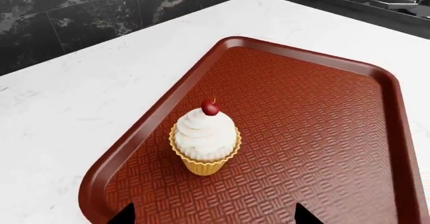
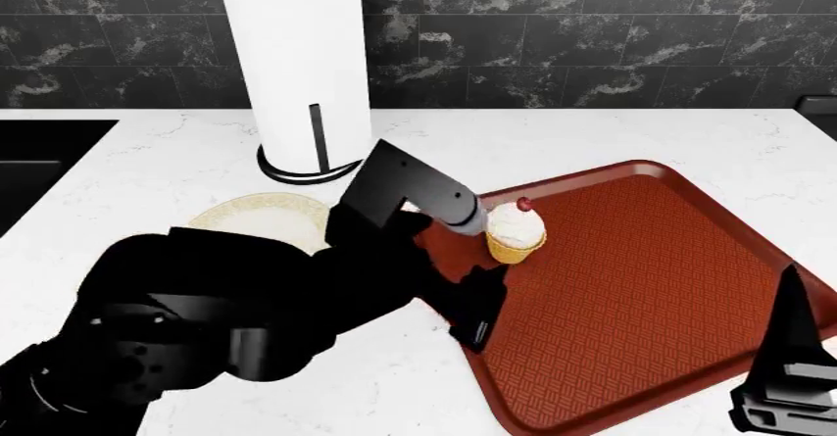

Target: Move the dessert items from the plate to the tray.

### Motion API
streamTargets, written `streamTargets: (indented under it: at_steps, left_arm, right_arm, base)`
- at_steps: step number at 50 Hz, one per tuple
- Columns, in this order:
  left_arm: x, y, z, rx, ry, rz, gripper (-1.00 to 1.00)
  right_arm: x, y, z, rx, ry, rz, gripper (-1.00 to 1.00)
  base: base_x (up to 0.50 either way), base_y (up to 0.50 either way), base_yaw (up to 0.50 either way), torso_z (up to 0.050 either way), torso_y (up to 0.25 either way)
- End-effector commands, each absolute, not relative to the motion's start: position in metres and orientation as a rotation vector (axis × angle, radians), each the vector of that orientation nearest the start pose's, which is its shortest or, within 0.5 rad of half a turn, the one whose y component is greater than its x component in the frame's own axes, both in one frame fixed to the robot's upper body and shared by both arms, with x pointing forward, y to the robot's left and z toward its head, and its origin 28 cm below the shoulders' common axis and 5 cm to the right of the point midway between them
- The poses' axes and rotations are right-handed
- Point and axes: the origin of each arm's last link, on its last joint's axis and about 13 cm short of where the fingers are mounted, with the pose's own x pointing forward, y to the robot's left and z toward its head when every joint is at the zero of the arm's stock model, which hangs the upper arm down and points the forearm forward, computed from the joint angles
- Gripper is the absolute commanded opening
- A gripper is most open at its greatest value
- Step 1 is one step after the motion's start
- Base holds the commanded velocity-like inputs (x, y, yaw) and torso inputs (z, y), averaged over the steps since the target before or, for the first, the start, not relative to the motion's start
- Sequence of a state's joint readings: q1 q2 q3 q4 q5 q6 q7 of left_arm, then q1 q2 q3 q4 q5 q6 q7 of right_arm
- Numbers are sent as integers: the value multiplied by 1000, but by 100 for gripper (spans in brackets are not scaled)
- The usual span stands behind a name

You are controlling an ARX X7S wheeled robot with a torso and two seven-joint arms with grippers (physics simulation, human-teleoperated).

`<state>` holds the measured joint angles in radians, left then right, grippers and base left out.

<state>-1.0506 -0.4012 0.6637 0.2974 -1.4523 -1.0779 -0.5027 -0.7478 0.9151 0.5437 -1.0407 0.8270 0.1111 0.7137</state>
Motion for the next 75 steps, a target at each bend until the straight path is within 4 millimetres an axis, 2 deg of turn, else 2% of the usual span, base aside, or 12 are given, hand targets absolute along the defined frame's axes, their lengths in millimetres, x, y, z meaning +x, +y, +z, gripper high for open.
streamTargets:
  at_steps: [1,12,25,66,75]
  left_arm:
    - [224,174,240,100,272,-761,100]
    - [202,205,258,44,159,-667,100]
    - [185,227,260,-10,96,-595,100]
    - [173,242,254,-49,34,-466,100]
    - [162,250,253,-58,-5,-393,100]
  right_arm:
    - [90,-180,193,-106,-250,-178,100]
    - [90,-180,194,-111,-260,-178,100]
    - [90,-181,195,-110,-268,-183,100]
    - [92,-182,199,-110,-275,-194,100]
    - [91,-183,198,-106,-279,-189,100]
  base:
    - [0,0,0,0,0]
    - [0,41,0,0,0]
    - [-14,500,0,0,0]
    - [-150,500,0,0,0]
    - [0,500,0,0,0]
